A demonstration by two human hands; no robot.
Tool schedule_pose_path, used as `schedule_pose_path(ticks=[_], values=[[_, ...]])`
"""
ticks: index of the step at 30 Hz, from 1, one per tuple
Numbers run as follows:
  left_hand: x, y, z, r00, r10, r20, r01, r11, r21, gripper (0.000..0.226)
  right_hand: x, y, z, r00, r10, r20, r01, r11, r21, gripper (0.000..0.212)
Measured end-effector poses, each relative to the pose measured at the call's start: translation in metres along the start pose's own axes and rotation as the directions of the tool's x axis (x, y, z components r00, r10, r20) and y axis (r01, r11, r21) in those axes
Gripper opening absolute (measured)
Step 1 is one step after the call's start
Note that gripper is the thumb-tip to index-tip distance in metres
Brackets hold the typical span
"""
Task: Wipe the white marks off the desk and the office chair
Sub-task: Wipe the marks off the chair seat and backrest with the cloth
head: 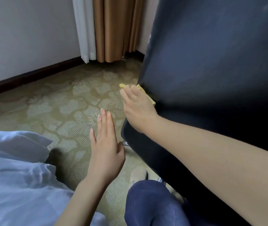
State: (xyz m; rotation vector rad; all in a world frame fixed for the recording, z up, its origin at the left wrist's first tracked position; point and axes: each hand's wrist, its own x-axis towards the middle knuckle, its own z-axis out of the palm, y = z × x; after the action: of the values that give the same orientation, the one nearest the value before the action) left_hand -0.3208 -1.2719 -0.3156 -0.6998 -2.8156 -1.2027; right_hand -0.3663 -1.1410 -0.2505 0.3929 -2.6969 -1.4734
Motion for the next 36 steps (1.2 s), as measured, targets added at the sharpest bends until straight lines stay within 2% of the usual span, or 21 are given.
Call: schedule_pose_path(ticks=[4,7,11,17,21,25,29,32,36], values=[[0.007,-0.009,0.014,0.999,-0.033,0.031,0.032,0.999,0.017,0.085,-0.002,-0.044,0.035,0.998,-0.063,0.001,0.062,0.997,0.040,0.047],[0.011,-0.011,0.023,0.997,-0.046,0.067,0.045,0.999,0.022,0.085,-0.005,-0.077,0.057,0.990,-0.133,0.055,0.130,0.990,0.059,0.054],[0.015,-0.012,0.032,0.993,-0.002,0.120,-0.005,0.999,0.052,0.090,-0.019,-0.104,0.077,0.983,-0.172,0.067,0.171,0.985,0.027,0.053],[0.024,-0.010,0.031,0.976,0.018,0.217,-0.033,0.997,0.067,0.091,-0.031,-0.107,0.090,0.942,-0.333,0.049,0.334,0.942,-0.024,0.053],[0.023,0.000,0.022,0.974,0.030,0.223,-0.046,0.997,0.064,0.089,-0.048,-0.100,0.097,0.875,-0.483,0.040,0.484,0.875,0.005,0.047],[0.020,0.020,0.006,0.971,0.082,0.224,-0.101,0.992,0.074,0.092,-0.084,-0.081,0.091,0.835,-0.549,0.025,0.548,0.836,0.040,0.039],[0.011,0.047,-0.018,0.966,0.144,0.216,-0.169,0.981,0.099,0.090,-0.133,-0.033,0.072,0.854,-0.510,-0.101,0.517,0.854,0.063,0.031],[0.006,0.071,-0.038,0.962,0.171,0.211,-0.200,0.971,0.127,0.090,-0.164,0.007,0.055,0.903,-0.375,-0.212,0.404,0.907,0.119,0.028],[-0.005,0.110,-0.073,0.945,0.225,0.238,-0.265,0.952,0.151,0.084,-0.194,0.053,0.021,0.924,-0.129,-0.359,0.196,0.968,0.156,0.040]])
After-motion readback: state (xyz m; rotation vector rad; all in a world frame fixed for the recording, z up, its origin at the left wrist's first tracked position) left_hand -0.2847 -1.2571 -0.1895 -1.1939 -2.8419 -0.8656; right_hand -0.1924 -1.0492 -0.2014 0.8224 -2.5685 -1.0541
